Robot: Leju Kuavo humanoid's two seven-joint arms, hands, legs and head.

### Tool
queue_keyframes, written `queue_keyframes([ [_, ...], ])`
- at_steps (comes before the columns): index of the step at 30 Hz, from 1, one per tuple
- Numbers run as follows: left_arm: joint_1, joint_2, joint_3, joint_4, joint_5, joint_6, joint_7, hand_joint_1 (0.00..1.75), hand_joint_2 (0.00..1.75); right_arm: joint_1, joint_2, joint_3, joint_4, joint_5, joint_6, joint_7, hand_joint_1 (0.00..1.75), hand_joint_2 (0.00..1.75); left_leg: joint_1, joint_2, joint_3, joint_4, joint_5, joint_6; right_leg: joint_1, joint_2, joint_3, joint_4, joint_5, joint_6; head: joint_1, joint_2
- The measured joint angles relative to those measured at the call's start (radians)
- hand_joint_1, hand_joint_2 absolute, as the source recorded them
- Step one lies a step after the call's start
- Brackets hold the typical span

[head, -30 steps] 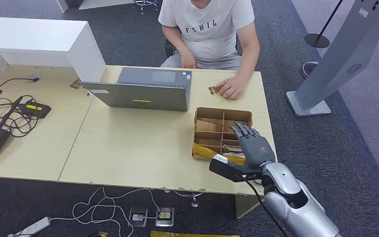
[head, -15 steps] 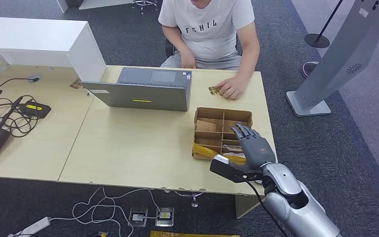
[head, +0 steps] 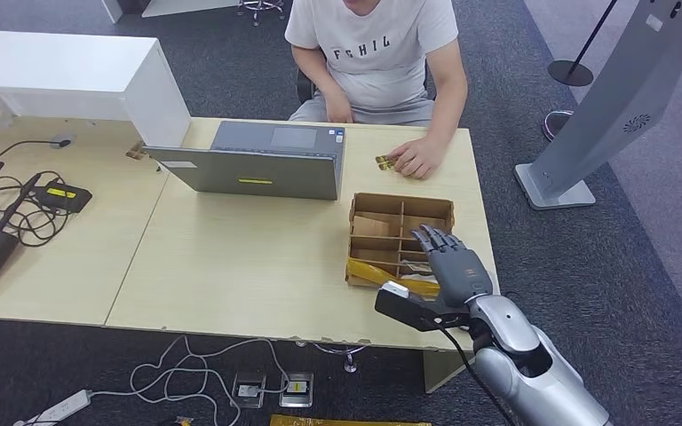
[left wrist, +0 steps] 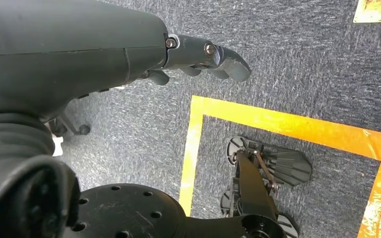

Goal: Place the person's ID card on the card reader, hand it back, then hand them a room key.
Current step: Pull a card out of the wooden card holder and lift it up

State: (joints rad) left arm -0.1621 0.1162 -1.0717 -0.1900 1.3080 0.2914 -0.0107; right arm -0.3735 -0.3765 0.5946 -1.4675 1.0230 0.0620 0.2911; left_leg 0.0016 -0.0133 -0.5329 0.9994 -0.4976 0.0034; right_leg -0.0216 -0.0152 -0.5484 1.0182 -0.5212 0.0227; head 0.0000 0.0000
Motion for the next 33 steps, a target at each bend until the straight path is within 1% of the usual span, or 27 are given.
queue_keyframes([
  [1, 0.0, 0.0, 0.0, 0.0, 0.0, 0.0, 0.0, 0.0, 0.0, 0.0, 0.0, 0.0, 0.001, 0.0, 0.0, 0.0, 0.51, 1.75, 0.0, 0.0, 0.0, 0.0, 0.0, 0.0, 0.0, 0.0, 0.0, 0.0, 0.0, 0.0, 0.0, 0.0],
  [3, 0.0, 0.0, 0.0, 0.0, 0.0, 0.0, 0.0, 0.0, 0.0, 0.0, 0.0, 0.001, 0.004, 0.002, 0.002, 0.0, 1.36, 1.75, 0.0, 0.0, 0.0, 0.0, 0.0, 0.0, 0.0, 0.0, 0.0, 0.0, 0.0, 0.0, 0.0, 0.0],
  [4, 0.0, 0.0, 0.0, 0.0, 0.001, -0.001, 0.0, 0.0, 0.0, 0.0, 0.0, 0.001, 0.005, 0.004, 0.003, 0.0, 1.7, 1.75, 0.0, 0.0, 0.0, 0.0, 0.0, 0.0, 0.0, 0.0, 0.0, 0.0, 0.0, 0.0, 0.0, 0.0],
  [5, 0.0, 0.0, 0.0, 0.0, 0.001, -0.001, 0.0, 0.0, 0.0, 0.0, 0.0, 0.002, 0.006, 0.006, 0.005, 0.0, 1.75, 1.75, 0.0, 0.0, 0.0, 0.0, 0.0, 0.0, 0.0, 0.0, 0.0, 0.0, 0.0, 0.0, 0.0, 0.0],
  [13, 0.0, -0.001, 0.001, 0.0, 0.005, -0.002, 0.0, 0.0, 0.0, -0.007, 0.001, 0.01, 0.016, 0.018, 0.038, -0.005, 1.75, 1.75, 0.0, 0.0, 0.0, 0.0, 0.0, 0.0, 0.0, 0.0, 0.0, 0.0, 0.0, 0.0, 0.0, 0.0],
  [19, 0.0, -0.001, 0.002, 0.0, 0.005, -0.004, 0.0, 0.0, 0.0, -0.029, 0.005, 0.016, 0.025, 0.02, 0.041, -0.005, 1.75, 1.75, 0.0, 0.0, 0.0, 0.0, 0.0, 0.0, 0.0, 0.0, 0.0, 0.0, 0.0, 0.0, 0.0, 0.0],
  [33, 0.0, -0.002, 0.002, 0.0, 0.003, 0.0, 0.0, 0.0, 0.0, -0.03, 0.008, 0.017, 0.031, 0.022, 0.048, -0.009, 1.75, 1.75, 0.0, 0.0, 0.0, 0.0, 0.0, 0.0, 0.0, 0.0, 0.0, 0.0, 0.0, 0.0, 0.0, 0.0],
])
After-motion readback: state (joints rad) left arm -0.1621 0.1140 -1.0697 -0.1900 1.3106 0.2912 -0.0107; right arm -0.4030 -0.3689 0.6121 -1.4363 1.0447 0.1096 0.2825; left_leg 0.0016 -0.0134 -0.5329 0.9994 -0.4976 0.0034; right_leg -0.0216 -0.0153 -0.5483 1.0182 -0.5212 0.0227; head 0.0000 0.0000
